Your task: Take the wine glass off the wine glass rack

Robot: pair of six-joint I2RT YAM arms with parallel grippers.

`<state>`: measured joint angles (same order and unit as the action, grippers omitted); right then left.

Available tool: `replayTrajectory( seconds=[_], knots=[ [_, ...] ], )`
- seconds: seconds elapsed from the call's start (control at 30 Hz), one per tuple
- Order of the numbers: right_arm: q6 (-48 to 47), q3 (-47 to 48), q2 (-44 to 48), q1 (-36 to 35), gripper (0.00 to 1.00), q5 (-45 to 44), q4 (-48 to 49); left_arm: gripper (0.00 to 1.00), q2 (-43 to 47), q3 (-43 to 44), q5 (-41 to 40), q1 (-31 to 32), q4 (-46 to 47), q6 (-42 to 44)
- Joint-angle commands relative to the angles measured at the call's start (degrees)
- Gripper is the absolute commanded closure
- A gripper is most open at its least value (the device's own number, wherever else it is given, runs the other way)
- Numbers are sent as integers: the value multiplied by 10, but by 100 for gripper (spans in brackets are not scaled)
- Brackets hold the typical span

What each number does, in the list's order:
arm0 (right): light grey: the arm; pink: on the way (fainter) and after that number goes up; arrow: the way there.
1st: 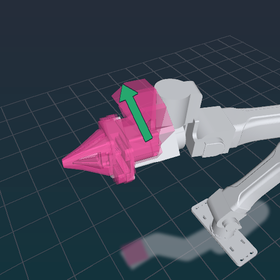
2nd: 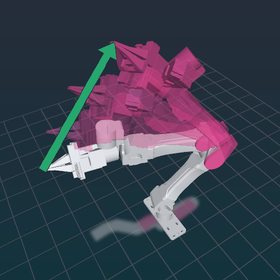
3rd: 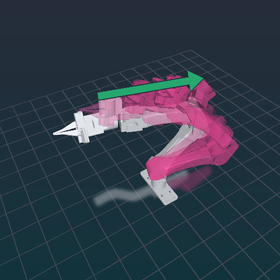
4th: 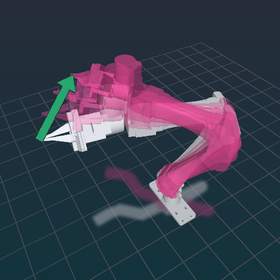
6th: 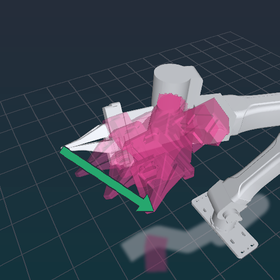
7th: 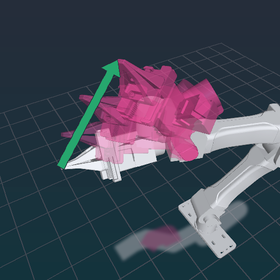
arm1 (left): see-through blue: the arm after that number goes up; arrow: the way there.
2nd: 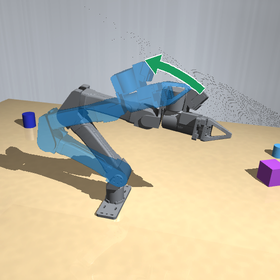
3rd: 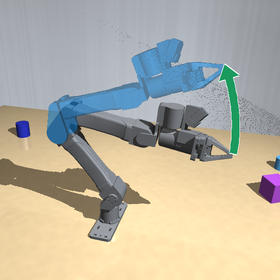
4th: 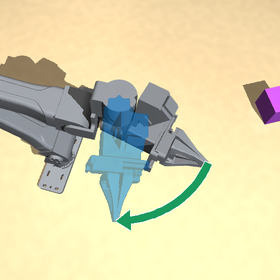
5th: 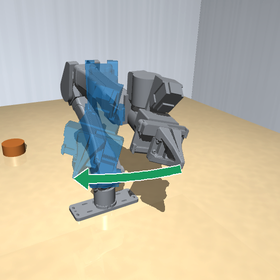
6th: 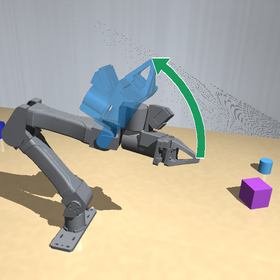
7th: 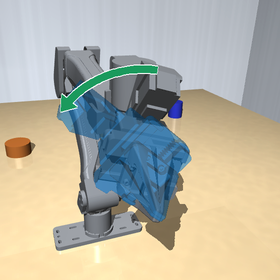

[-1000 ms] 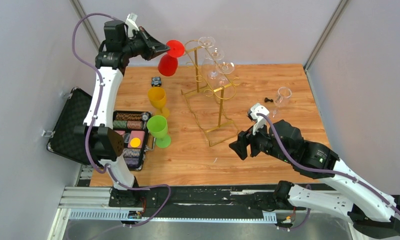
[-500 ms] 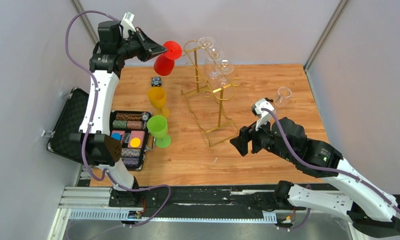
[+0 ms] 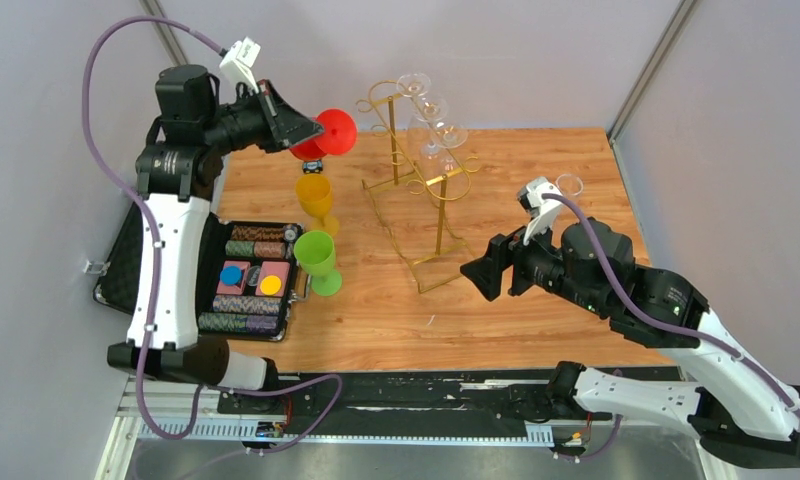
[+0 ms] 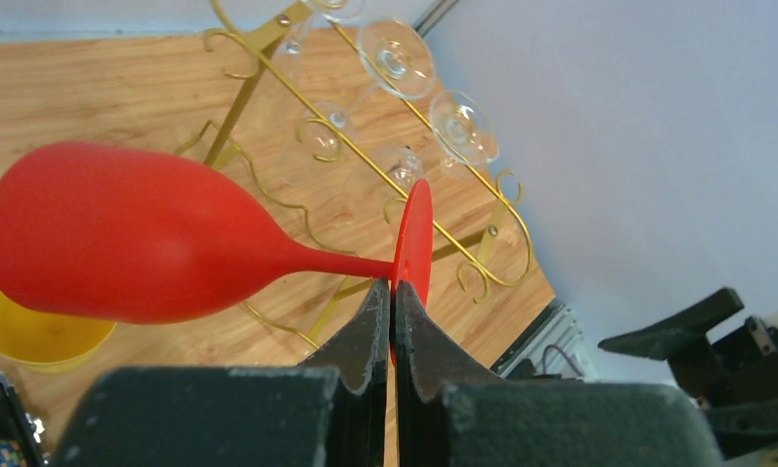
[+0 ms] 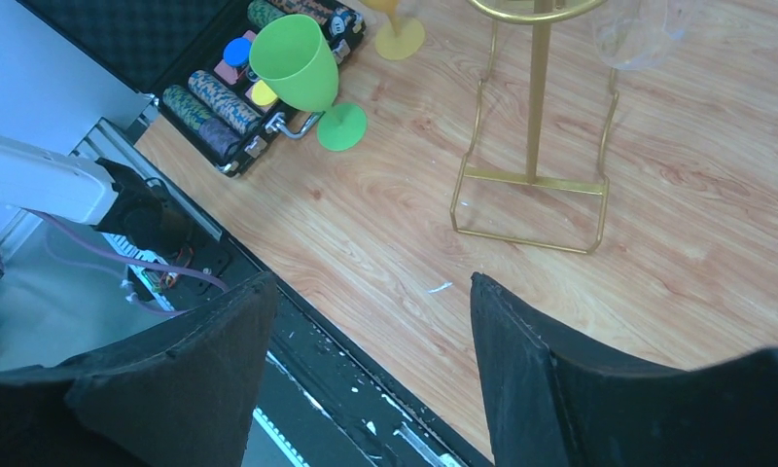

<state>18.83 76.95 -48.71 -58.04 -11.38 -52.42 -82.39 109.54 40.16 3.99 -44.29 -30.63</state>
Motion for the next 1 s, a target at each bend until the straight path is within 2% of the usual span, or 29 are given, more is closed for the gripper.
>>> replayTrajectory(
  seconds=[0.0,0.43,0.7,0.97],
  knots=[
    [23,42,-9,0,29,15,-15,100,48,-5,-15,42,-56,106],
    [48,110,-50,1,29,46,-37,100,148,-71,-110,213,-99,205],
    [78,144,-81,5,29,73,-44,100,163,-100,-224,392,-123,253],
    [109,158,-98,15,29,105,-43,100,169,-140,-349,539,-127,249]
  ],
)
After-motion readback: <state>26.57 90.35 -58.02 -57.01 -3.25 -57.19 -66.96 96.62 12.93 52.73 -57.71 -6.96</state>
